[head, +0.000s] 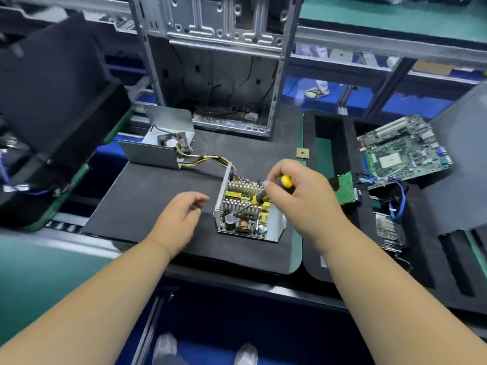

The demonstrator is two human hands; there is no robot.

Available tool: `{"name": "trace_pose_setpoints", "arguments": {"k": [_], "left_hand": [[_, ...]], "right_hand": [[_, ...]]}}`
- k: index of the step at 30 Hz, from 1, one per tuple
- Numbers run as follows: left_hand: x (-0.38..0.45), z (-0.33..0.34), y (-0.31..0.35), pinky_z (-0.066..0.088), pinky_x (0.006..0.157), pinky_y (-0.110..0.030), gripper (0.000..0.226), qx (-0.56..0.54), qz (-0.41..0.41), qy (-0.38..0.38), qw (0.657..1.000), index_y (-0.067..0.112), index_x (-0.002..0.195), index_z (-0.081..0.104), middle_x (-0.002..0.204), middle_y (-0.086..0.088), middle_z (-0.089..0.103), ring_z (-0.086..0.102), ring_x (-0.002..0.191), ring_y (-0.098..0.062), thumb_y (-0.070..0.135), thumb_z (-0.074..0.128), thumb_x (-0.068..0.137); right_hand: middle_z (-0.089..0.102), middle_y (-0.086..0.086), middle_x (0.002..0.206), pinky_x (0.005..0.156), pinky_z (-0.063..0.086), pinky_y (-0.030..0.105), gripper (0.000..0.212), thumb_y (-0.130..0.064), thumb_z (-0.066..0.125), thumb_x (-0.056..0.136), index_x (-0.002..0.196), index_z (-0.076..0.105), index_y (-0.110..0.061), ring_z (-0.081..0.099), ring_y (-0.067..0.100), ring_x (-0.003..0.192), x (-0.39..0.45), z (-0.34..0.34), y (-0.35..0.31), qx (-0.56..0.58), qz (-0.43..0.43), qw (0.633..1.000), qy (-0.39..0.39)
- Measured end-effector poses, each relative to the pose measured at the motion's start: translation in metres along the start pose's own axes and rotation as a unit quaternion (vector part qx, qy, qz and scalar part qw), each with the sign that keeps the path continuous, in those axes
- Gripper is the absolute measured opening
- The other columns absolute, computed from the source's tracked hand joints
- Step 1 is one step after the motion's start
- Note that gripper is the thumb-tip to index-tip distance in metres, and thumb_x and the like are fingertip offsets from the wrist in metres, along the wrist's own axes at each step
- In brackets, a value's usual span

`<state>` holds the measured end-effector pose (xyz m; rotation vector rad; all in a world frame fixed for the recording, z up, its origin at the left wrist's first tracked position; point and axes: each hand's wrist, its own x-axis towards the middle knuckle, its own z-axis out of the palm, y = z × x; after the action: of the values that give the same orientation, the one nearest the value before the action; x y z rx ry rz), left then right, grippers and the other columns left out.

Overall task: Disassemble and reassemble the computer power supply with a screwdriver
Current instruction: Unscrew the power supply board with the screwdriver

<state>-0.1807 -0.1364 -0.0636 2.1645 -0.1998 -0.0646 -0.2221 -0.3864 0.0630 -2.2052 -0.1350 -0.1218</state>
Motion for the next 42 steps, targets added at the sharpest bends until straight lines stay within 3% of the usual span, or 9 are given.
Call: {"name": "trace_pose_setpoints", "arguments": {"k": [4, 10, 13, 21, 35, 42], "left_hand": [[-0.012, 0.007, -0.015, 0.041, 0.101, -0.023, 0.044, 0.045, -0.008, -0.060, 0.997, 0.030, 0.118, 0.057, 0.115, 0.009, 0.054, 0.053, 0.103, 0.003, 0.003, 0.063, 0.084], [-0.005, 0.012, -0.025, 0.036, 0.109, -0.033, 0.052, 0.147, 0.082, -0.076, 0.983, 0.021, 0.125, 0.056, 0.127, 0.006, 0.051, 0.045, 0.122, -0.016, 0.028, 0.075, 0.077], [0.002, 0.015, -0.024, 0.036, 0.109, -0.032, 0.055, 0.140, 0.109, -0.090, 0.980, 0.023, 0.127, 0.054, 0.129, 0.008, 0.050, 0.043, 0.123, -0.013, 0.036, 0.074, 0.077], [0.009, 0.021, -0.032, 0.031, 0.110, -0.032, 0.056, 0.167, 0.156, -0.072, 0.971, 0.023, 0.130, 0.055, 0.130, 0.009, 0.049, 0.041, 0.126, -0.012, 0.047, 0.070, 0.081], [0.010, 0.025, -0.036, 0.030, 0.105, -0.030, 0.055, 0.181, 0.158, -0.064, 0.969, 0.027, 0.128, 0.052, 0.127, 0.013, 0.047, 0.041, 0.122, -0.012, 0.052, 0.063, 0.081], [0.009, 0.024, -0.039, 0.026, 0.107, -0.028, 0.056, 0.177, 0.151, -0.079, 0.969, 0.028, 0.130, 0.050, 0.129, 0.013, 0.044, 0.038, 0.125, -0.011, 0.054, 0.060, 0.082]], "right_hand": [[0.070, -0.003, 0.077, 0.060, 0.049, 0.036, 0.009, -0.033, 0.059, 0.091, 0.083, 0.055, -0.030, 0.049, 0.011, 0.055, 0.001, 0.015, -0.009, -0.047, 0.001, 0.998, -0.052], [0.061, -0.006, 0.069, 0.060, 0.044, 0.035, 0.010, -0.038, 0.058, 0.091, 0.088, 0.055, -0.029, 0.045, 0.010, 0.059, 0.005, 0.038, -0.011, -0.112, 0.006, 0.990, -0.080], [0.056, -0.008, 0.064, 0.055, 0.037, 0.030, 0.011, -0.039, 0.058, 0.092, 0.088, 0.055, -0.030, 0.046, 0.009, 0.058, 0.005, 0.047, -0.010, -0.144, 0.006, 0.986, -0.085], [0.059, -0.010, 0.070, 0.060, 0.047, 0.031, 0.011, -0.044, 0.056, 0.092, 0.090, 0.053, -0.033, 0.054, 0.009, 0.068, 0.001, 0.063, -0.006, -0.191, 0.019, 0.978, -0.079], [0.056, -0.010, 0.066, 0.051, 0.035, 0.027, 0.010, -0.044, 0.054, 0.092, 0.089, 0.050, -0.035, 0.052, 0.006, 0.064, 0.000, 0.069, -0.013, -0.231, 0.012, 0.970, -0.077], [0.057, -0.010, 0.066, 0.055, 0.041, 0.029, 0.008, -0.041, 0.055, 0.091, 0.088, 0.051, -0.035, 0.050, 0.008, 0.061, -0.001, 0.060, -0.019, -0.210, 0.028, 0.975, -0.070]]}}
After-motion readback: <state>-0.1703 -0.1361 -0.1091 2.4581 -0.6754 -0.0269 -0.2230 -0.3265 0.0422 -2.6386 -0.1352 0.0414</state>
